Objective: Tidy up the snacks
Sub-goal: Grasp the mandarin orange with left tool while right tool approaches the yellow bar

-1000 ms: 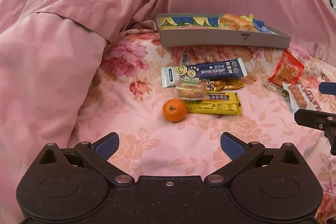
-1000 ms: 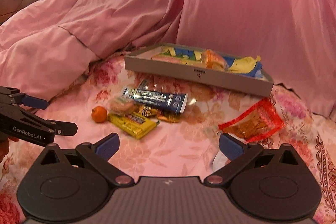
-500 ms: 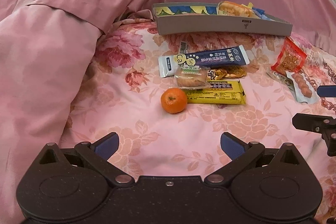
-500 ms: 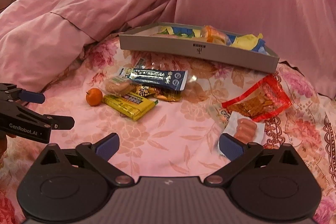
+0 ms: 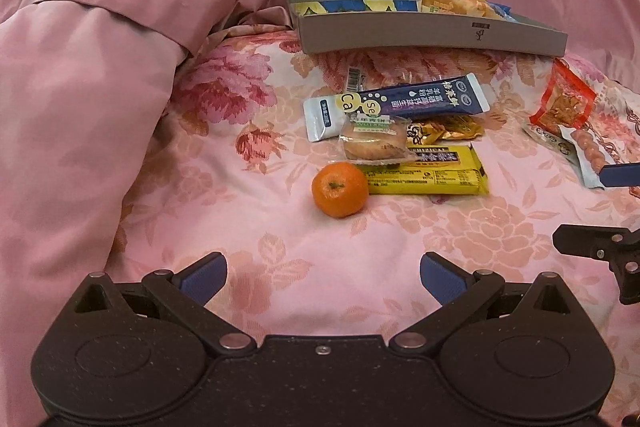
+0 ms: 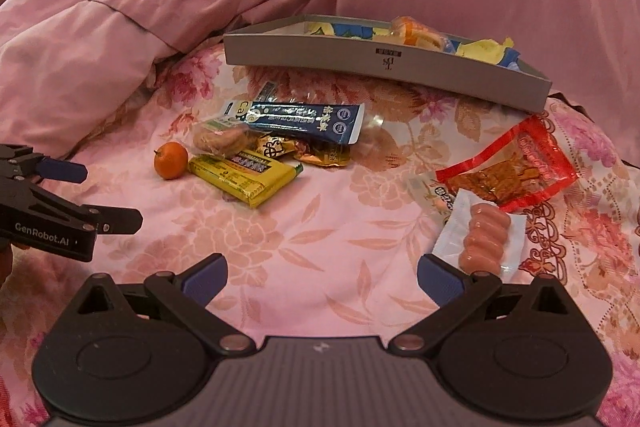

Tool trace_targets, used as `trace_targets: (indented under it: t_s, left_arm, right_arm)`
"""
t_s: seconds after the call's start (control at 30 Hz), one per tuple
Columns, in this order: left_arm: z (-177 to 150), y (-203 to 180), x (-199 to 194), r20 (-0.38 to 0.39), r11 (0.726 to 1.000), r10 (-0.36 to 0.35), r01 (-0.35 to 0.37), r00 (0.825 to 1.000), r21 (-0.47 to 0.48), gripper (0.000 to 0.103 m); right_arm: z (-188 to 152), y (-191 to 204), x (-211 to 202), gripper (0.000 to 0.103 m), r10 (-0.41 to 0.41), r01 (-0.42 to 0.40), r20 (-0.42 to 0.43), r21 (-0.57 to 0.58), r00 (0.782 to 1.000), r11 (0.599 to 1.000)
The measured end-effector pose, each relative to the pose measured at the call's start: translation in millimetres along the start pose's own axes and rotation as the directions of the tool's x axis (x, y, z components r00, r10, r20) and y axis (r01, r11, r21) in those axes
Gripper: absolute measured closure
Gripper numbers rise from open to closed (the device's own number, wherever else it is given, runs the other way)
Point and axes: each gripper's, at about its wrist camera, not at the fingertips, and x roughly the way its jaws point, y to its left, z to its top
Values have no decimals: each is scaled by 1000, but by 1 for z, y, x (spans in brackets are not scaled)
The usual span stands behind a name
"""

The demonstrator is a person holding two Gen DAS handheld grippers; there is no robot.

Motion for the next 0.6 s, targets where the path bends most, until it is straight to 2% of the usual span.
trace_targets:
  t_s: [0.23, 0.43, 0.6]
  left_arm:
    - [7, 5, 12, 14, 1000, 3, -3, 1000, 16, 1]
    - [16, 9, 22, 19, 999, -1, 0, 1000, 46, 1]
    - [26, 10, 31, 29, 997, -14, 11, 999, 74, 1]
  right_arm:
    - [7, -1, 16, 0, 24, -24, 0, -24, 1000, 999]
    - [19, 9, 32, 0, 87, -86, 2, -138, 996, 987]
    - [32, 18, 49, 0, 151, -142, 15, -262, 988, 955]
